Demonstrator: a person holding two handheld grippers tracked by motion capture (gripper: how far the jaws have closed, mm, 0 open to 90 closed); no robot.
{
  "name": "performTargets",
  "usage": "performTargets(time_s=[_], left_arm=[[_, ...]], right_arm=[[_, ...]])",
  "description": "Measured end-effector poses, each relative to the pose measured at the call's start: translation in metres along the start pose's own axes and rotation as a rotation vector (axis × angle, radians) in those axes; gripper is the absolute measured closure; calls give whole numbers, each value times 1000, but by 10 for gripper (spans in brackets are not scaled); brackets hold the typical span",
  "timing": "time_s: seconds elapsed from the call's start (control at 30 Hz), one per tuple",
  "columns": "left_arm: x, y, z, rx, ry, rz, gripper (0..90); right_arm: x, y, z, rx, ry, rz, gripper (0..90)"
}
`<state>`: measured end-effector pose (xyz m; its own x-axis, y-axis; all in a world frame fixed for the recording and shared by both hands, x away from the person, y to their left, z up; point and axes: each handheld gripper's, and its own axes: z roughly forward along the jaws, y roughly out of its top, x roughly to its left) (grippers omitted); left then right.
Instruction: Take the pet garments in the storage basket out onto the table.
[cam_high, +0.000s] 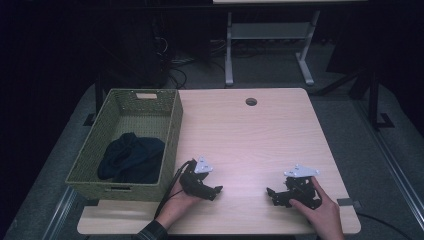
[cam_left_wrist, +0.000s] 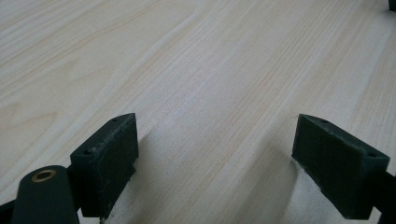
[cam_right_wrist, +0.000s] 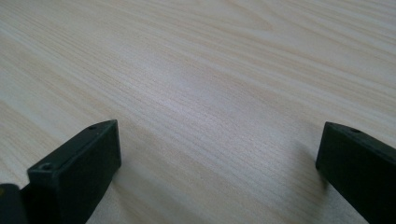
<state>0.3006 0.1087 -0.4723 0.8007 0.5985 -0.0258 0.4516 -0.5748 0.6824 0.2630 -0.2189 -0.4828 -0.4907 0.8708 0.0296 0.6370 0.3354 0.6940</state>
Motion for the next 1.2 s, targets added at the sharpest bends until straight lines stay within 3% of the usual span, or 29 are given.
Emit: performTargets(time_s=[0.23, 0.77, 1.2], left_arm=[[0, 4, -2, 22, 1, -6, 139], [-4, 14, -10, 2, -1, 15, 139], [1, 20, -19, -3, 0, 1, 139]], right_arm=[[0, 0, 0, 0, 0, 0, 0], [0, 0, 0, -2, 1, -3, 0], [0, 0, 0, -2, 1, -4, 0]])
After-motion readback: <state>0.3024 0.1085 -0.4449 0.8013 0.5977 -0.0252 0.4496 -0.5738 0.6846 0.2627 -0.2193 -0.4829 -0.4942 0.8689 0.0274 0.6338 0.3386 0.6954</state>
